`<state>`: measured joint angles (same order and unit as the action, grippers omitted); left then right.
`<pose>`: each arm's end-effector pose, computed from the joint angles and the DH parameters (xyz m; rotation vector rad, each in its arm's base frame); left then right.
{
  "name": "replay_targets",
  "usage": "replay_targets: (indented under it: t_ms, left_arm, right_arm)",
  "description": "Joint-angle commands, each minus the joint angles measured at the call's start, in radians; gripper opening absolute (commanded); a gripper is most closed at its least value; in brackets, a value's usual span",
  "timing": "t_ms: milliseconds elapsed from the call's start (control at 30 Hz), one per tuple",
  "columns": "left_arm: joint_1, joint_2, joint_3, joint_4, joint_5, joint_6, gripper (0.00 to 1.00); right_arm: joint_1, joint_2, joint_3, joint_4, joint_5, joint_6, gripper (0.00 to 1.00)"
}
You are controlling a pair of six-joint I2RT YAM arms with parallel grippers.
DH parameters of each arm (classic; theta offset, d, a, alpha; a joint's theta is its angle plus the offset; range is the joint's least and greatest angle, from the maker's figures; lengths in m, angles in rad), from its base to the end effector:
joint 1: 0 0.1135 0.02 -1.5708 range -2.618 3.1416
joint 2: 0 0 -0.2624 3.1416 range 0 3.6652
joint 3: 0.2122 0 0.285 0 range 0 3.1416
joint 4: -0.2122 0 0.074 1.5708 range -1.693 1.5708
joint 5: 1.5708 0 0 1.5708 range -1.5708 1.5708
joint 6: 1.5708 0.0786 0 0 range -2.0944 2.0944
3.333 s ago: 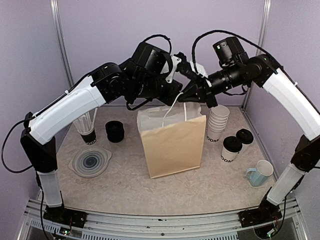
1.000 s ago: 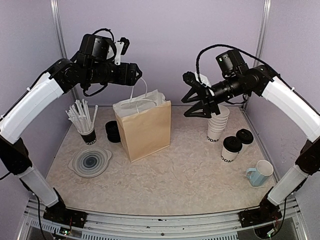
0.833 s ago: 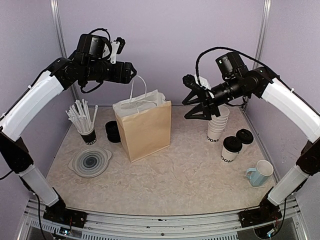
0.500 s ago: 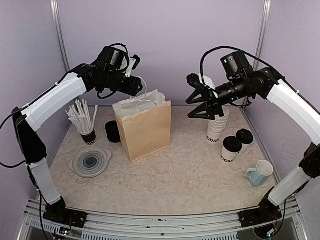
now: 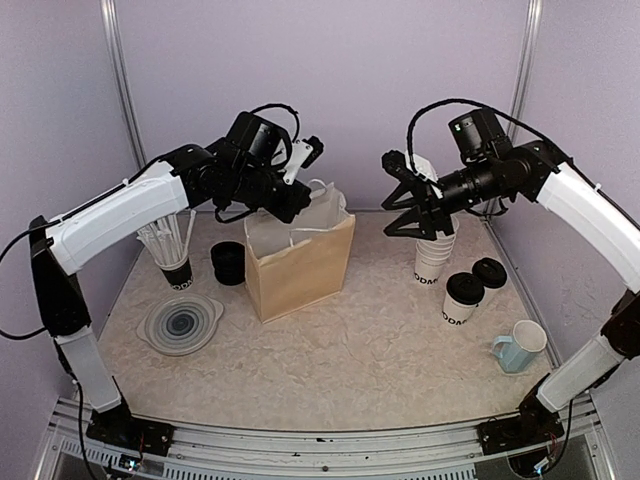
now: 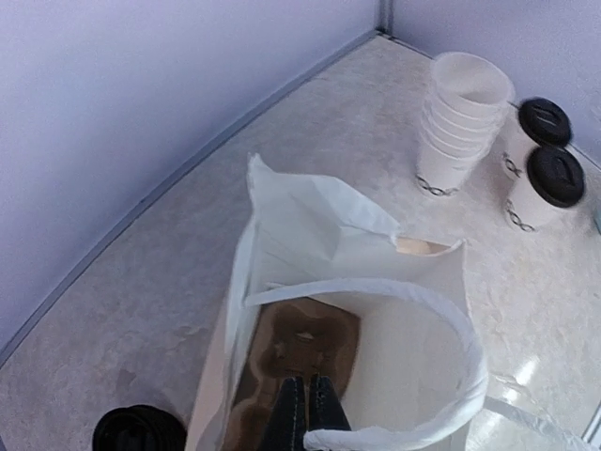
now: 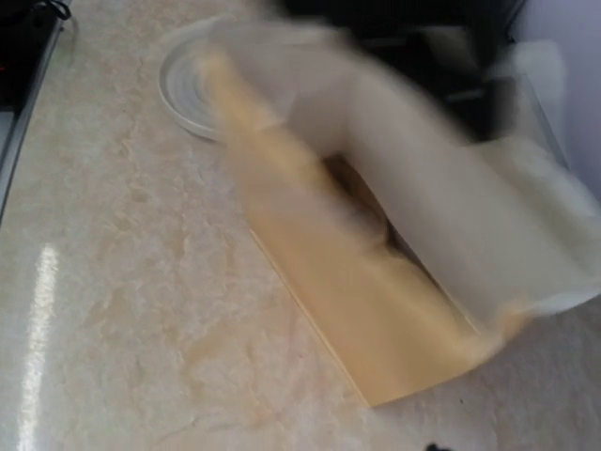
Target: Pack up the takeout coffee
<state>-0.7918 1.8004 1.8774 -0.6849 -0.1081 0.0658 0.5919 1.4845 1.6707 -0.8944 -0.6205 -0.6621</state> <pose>0.3417 -0.3340 0.3634 0.8539 2.0166 -0.2954 0.2773 0.2415 0.3958 -1.5400 1.5771 0.6635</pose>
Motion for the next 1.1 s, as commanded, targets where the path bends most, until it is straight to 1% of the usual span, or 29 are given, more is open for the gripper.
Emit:
replay_targets:
  t_ms: [0, 100, 133, 300, 367, 500, 567, 667, 767, 833, 900, 1067]
  left_arm:
    - [-0.143, -0.140, -0.128, 0.052, 0.057, 0.019, 0.00]
    - [-0.228, -0.207, -0.207, 0.067, 0.098, -0.011, 0.00]
    - [-0.247, -0.222, -0.228, 0.072, 0.139, -0.020, 0.00]
    - [-0.297, -0.309, -0.329, 0.099, 0.259, -0.062, 0.00]
    - [-0.301, -0.326, -0.346, 0.093, 0.276, -0.061, 0.00]
    - [-0.304, -0.328, -0.326, 0.081, 0.276, -0.061, 0.00]
    - [-0.305, -0.324, -0.312, 0.077, 0.242, -0.055, 0.00]
    - [-0.285, -0.303, -0.273, 0.054, 0.170, -0.017, 0.00]
    - [-0.229, -0.267, -0.231, 0.044, 0.196, 0.007, 0.00]
    - [-0.199, -0.246, -0.212, 0.042, 0.215, 0.023, 0.00]
    - [-0.180, -0.225, -0.198, 0.044, 0.224, 0.034, 0.00]
    - [-0.167, -0.202, -0.176, 0.059, 0.248, 0.053, 0.00]
  right_arm:
    - [-0.038, -0.039, -0.028, -0.001, 0.021, 0.004, 0.55]
    - [-0.063, -0.044, -0.041, -0.005, 0.034, 0.005, 0.55]
    - [-0.072, -0.044, -0.043, -0.007, 0.034, 0.004, 0.55]
    - [-0.096, -0.052, -0.053, -0.004, 0.027, 0.011, 0.55]
    - [-0.098, -0.053, -0.055, 0.000, 0.021, 0.018, 0.55]
    - [-0.098, -0.055, -0.053, -0.003, 0.010, 0.026, 0.55]
    - [-0.098, -0.059, -0.049, -0.023, 0.022, 0.013, 0.55]
    - [-0.108, -0.069, -0.053, -0.085, 0.088, -0.042, 0.55]
    - [-0.153, -0.068, -0.062, -0.170, 0.138, -0.096, 0.54]
    - [-0.205, -0.068, -0.084, -0.229, 0.151, -0.135, 0.54]
    - [-0.261, -0.075, -0.133, -0.263, 0.172, -0.173, 0.57]
    - [-0.405, -0.062, -0.268, -0.319, 0.234, -0.297, 0.81]
